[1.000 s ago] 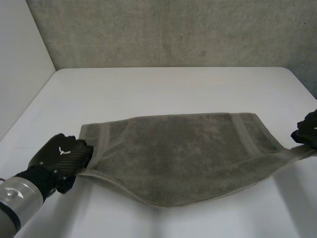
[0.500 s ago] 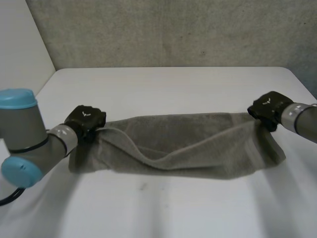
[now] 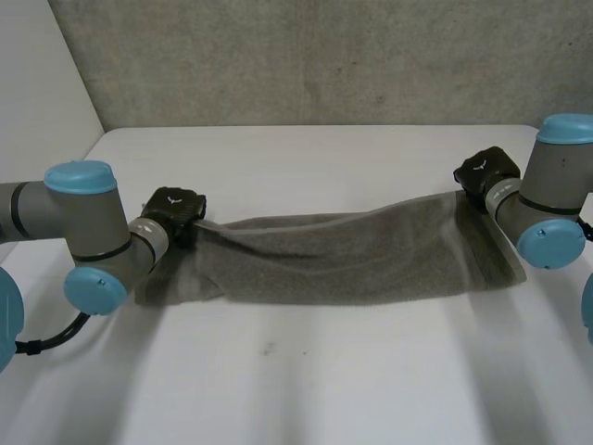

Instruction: Fold the towel.

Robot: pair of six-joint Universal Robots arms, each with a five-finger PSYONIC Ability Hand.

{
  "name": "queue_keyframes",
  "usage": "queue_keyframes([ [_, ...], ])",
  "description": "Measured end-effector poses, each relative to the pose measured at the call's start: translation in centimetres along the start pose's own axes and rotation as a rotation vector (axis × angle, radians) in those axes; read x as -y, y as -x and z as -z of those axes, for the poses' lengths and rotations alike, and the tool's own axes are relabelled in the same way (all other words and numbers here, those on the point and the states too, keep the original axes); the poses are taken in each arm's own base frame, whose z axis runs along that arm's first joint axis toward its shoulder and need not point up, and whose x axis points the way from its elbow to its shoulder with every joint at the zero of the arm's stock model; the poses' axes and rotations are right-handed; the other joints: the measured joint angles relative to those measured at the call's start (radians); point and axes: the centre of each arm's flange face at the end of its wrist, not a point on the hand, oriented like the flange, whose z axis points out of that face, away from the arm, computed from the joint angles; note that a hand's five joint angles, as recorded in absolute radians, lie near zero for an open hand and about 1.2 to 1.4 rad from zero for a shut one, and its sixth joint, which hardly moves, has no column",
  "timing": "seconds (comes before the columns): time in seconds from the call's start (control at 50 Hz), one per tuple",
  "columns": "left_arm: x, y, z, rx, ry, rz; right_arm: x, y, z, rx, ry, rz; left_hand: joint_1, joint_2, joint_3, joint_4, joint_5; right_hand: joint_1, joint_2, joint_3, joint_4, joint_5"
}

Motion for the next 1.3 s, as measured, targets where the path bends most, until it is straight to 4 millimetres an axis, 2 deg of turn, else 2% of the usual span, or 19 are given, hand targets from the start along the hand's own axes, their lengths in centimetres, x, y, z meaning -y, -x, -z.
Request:
queue_keyframes([
  [0.32,0.6,0.7,-0.6,0.048,-0.017,-0.008,-0.5,0.7,-1.1,-0.032,0.010,0.039,0.000,0.000,0.000,0.000,0.000,0.001,0.000,0.000,0.000,0.000],
  [0.62,0.6,1.1,-1.0,0.077,-0.013,-0.009,0.5,0.9,-1.3,-0.067,-0.034,0.042,0.000,0.000,0.000,0.000,0.000,0.001,0.000,0.000,0.000,0.000],
  [0.66,0.6,1.1,-1.0,0.076,-0.012,-0.009,0.5,0.9,-1.3,-0.069,-0.034,0.042,-0.030,-0.057,-0.050,-0.052,-0.031,-0.016,-0.003,-0.014,-0.017,-0.027],
  [0.68,0.6,1.1,-1.0,0.075,-0.012,-0.009,0.6,0.9,-1.3,-0.072,-0.033,0.042,-0.115,-0.141,-0.139,-0.141,-0.120,-0.113,-0.093,-0.107,-0.117,-0.136],
  [0.7,0.7,1.1,-1.0,0.076,-0.012,-0.009,0.6,0.9,-1.3,-0.074,-0.030,0.042,-0.283,-0.317,-0.313,-0.320,-0.295,-0.334,-0.298,-0.307,-0.316,-0.342],
  [0.74,0.8,1.1,-0.9,0.078,-0.013,-0.009,0.6,0.9,-1.3,-0.079,-0.027,0.041,-0.552,-0.600,-0.586,-0.599,-0.582,-0.540,-0.526,-0.528,-0.516,-0.552],
  [0.76,0.8,1.2,-0.9,0.079,-0.013,-0.009,0.7,0.8,-1.2,-0.085,-0.024,0.039,-0.764,-0.798,-0.781,-0.795,-0.792,-0.780,-0.766,-0.746,-0.751,-0.808],
  [0.8,1.0,1.2,-0.8,0.082,-0.014,-0.008,0.8,0.7,-1.2,-0.094,-0.020,0.036,-0.923,-0.940,-0.940,-0.938,-0.913,-1.012,-0.999,-0.993,-0.994,-1.056],
  [0.86,1.6,1.4,-0.5,0.087,-0.020,-0.006,1.3,0.0,-1.0,-0.116,-0.024,0.020,-0.992,-1.015,-1.011,-1.014,-0.978,-1.100,-1.070,-1.086,-1.078,-1.121],
  [1.02,4.3,2.4,1.4,0.107,-0.054,0.002,3.7,-3.7,1.0,-0.175,-0.082,-0.121,-1.022,-1.049,-1.046,-1.049,-0.997,-1.109,-1.070,-1.086,-1.078,-1.121],
  [1.1,5.3,2.8,3.1,0.111,-0.059,0.004,4.4,-5.5,2.8,-0.160,-0.108,-0.189,-1.026,-1.051,-1.050,-1.050,-0.998,-1.111,-1.070,-1.086,-1.078,-1.121],
  [1.2,5.6,2.5,6.2,0.100,-0.043,0.006,3.7,-6.3,5.7,-0.083,-0.097,-0.228,-1.026,-1.052,-1.050,-1.051,-0.999,-1.111,-1.070,-1.086,-1.078,-1.121],
  [1.3,5.1,1.8,8.7,0.087,-0.031,0.006,1.8,-5.7,8.0,-0.007,-0.050,-0.250,-1.026,-1.053,-1.050,-1.051,-0.999,-1.112,-1.070,-1.086,-1.078,-1.121],
])
